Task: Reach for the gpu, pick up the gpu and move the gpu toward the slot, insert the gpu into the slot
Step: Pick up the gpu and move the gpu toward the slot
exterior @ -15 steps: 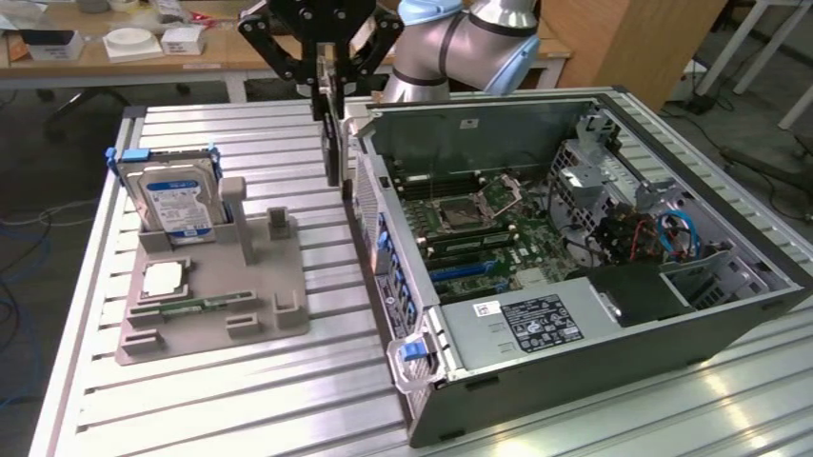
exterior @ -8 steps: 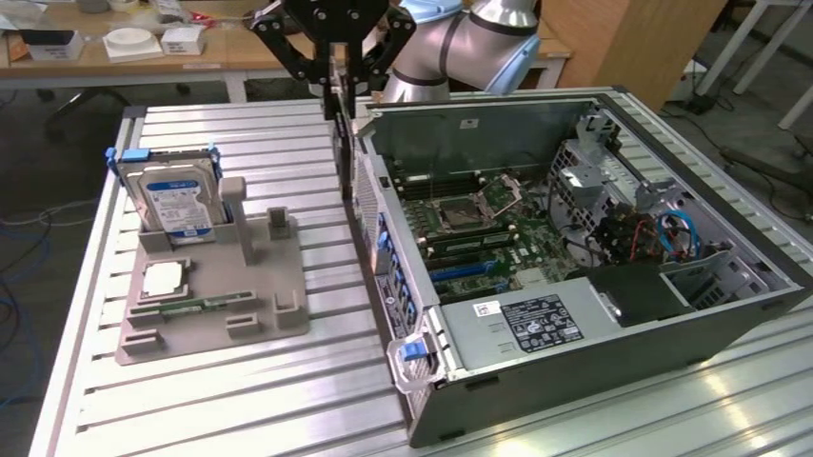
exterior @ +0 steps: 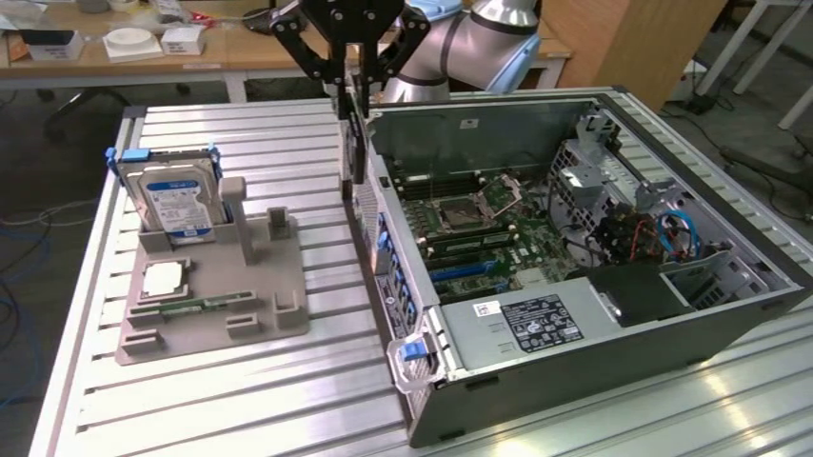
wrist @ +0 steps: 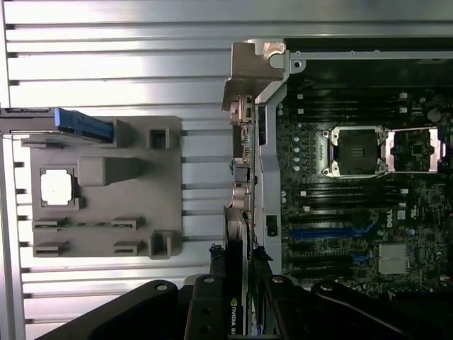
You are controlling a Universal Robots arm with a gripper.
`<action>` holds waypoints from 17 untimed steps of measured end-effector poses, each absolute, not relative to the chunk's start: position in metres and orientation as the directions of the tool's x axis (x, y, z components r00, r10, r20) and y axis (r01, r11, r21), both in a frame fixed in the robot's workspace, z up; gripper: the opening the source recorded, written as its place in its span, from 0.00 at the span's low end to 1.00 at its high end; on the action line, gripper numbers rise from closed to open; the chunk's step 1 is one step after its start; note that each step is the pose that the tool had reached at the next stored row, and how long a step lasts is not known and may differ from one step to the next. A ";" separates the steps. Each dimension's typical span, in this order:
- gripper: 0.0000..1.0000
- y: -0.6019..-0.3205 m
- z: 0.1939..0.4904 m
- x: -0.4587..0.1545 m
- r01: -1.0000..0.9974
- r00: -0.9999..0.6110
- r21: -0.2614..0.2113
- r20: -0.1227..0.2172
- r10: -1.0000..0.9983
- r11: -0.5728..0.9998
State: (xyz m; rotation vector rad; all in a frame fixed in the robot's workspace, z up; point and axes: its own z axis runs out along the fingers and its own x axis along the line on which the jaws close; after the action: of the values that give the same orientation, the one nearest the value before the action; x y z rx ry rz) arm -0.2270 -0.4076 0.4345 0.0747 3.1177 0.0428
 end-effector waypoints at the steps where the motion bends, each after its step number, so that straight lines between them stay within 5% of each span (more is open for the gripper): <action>1: 0.25 -0.408 0.435 -0.226 0.048 -0.999 0.025 -0.022 0.048 0.999; 17: 0.25 -0.408 0.434 -0.210 0.048 -0.999 -0.035 -0.025 0.047 0.998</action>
State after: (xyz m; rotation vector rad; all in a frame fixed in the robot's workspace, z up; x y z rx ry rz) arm -0.2104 -0.4076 0.4345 0.0736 3.1161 -0.0552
